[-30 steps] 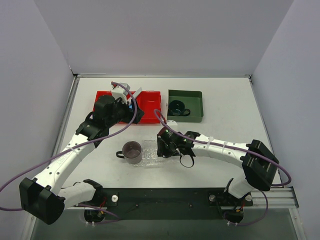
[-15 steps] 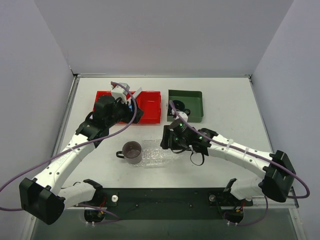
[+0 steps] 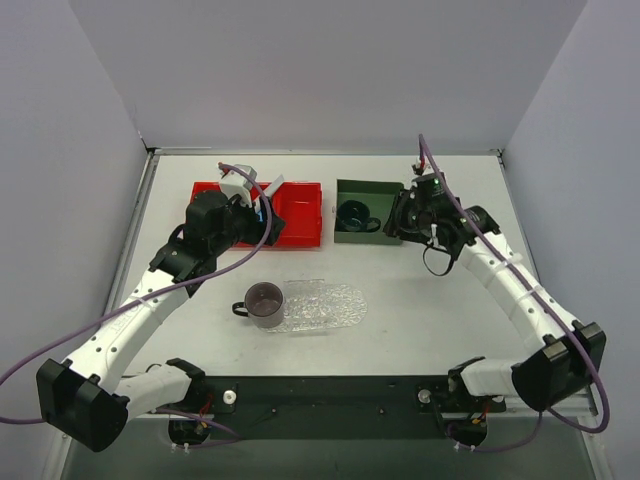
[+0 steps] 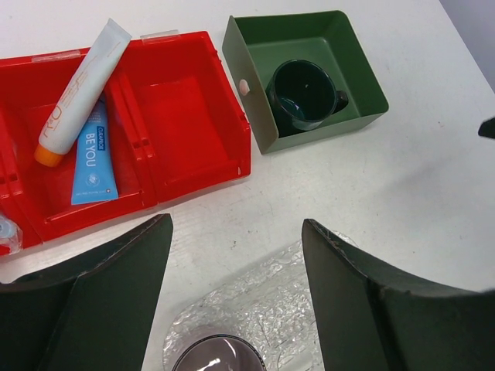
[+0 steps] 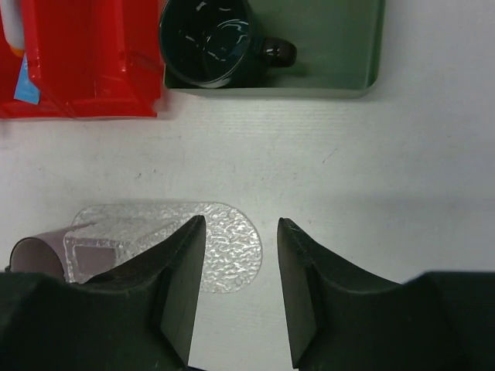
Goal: Prepare toiletry sets of a toothbrush and toothpaste on the tray
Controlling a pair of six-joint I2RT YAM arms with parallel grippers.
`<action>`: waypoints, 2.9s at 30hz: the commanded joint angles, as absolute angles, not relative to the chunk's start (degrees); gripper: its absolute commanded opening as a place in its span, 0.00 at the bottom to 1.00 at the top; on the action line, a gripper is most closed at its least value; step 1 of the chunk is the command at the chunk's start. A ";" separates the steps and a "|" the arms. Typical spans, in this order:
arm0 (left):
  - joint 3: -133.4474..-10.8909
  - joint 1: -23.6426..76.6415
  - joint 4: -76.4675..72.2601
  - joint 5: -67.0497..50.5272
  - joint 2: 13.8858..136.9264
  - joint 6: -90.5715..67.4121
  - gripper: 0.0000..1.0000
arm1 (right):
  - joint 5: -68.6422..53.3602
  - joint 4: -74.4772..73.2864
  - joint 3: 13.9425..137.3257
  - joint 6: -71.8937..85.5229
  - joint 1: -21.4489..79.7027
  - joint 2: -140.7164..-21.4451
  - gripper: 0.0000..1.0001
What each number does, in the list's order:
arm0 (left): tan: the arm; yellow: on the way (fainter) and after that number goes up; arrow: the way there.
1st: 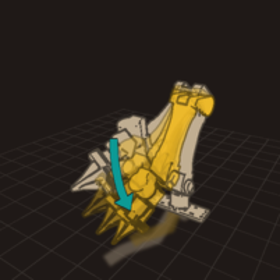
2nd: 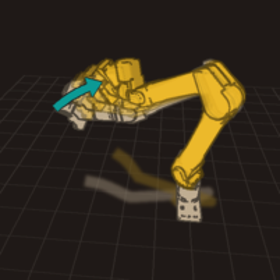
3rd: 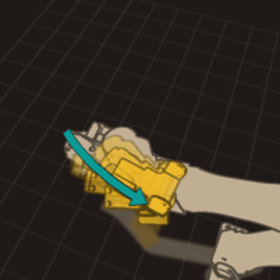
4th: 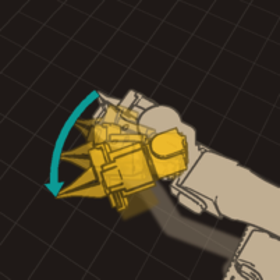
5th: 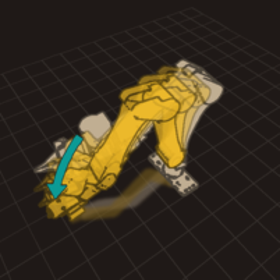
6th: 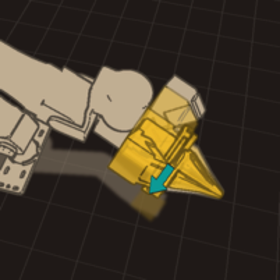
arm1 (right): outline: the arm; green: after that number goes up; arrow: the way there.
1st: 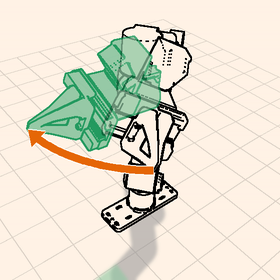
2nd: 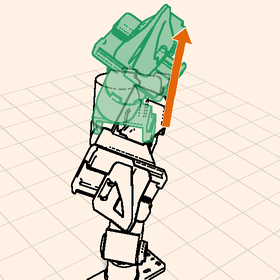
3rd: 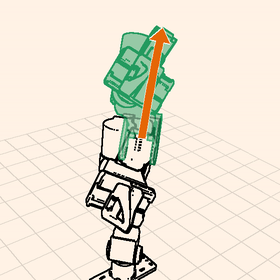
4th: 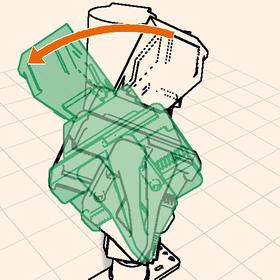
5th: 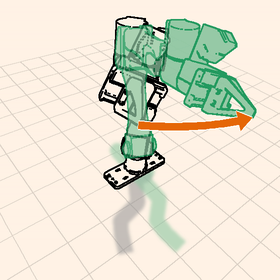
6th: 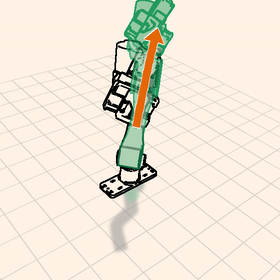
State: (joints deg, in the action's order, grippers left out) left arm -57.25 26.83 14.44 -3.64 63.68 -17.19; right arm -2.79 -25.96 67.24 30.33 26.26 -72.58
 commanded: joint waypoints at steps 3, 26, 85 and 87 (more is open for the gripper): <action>-58.18 26.54 12.48 -2.46 63.10 -15.73 0.78 | -4.74 -31.02 78.73 20.04 20.13 -84.17 0.35; -58.36 26.28 13.18 -2.20 65.04 -14.59 0.78 | -22.59 -34.98 105.55 10.28 13.27 -117.06 0.31; -58.54 26.28 13.27 -1.76 64.77 -14.59 0.78 | -5.19 -33.22 108.98 11.87 21.53 -126.12 0.00; -58.54 26.28 13.18 -1.76 64.78 -14.59 0.78 | -5.10 -33.13 108.98 11.69 21.53 -125.77 0.00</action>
State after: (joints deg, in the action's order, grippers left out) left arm -57.25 26.52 14.59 -2.15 65.17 -15.33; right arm -6.46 -32.14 107.28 11.92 21.10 -125.80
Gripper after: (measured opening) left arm 0.781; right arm 0.062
